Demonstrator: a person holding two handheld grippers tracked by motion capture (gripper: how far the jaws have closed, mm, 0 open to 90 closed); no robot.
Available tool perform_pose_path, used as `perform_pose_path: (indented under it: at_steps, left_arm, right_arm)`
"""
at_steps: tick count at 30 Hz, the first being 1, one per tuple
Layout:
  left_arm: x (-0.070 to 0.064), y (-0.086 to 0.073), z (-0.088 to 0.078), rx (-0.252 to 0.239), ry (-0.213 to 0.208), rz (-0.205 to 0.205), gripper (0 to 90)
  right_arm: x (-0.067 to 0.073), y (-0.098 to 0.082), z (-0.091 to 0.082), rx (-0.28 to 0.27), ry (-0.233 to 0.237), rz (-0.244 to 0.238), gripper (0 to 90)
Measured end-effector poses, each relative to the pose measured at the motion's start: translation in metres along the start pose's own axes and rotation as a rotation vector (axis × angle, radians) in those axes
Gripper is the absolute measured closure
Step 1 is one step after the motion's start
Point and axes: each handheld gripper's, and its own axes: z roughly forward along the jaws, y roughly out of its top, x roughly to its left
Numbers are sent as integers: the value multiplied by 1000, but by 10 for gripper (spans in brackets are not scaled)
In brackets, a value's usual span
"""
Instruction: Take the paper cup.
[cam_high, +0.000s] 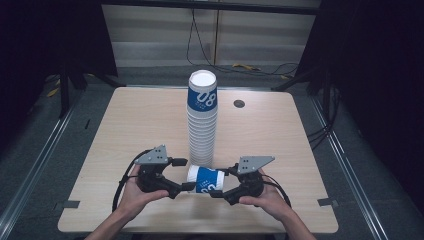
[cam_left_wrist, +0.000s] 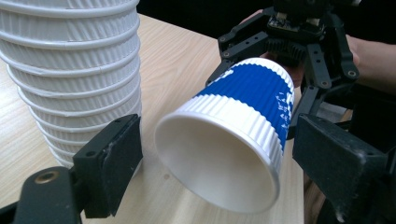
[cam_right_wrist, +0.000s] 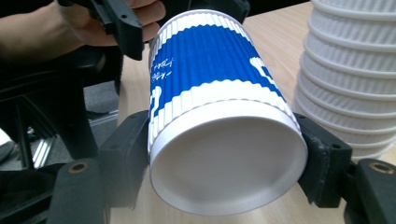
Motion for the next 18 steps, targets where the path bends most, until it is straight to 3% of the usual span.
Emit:
perform_pose_path:
  at_steps: [8, 15, 18]
  left_arm:
    - [-1, -1, 2, -15, -65, -17, 158]
    - [-2, -2, 4, -16, -63, -4, 153]
    - [0, -2, 6, -11, -67, -35, 149]
  right_arm:
    - [1, 1, -1, -49, 40, -1, 280]
    - [1, 0, -2, -85, 60, 17, 280]
    - [0, 0, -2, -100, 65, 17, 280]
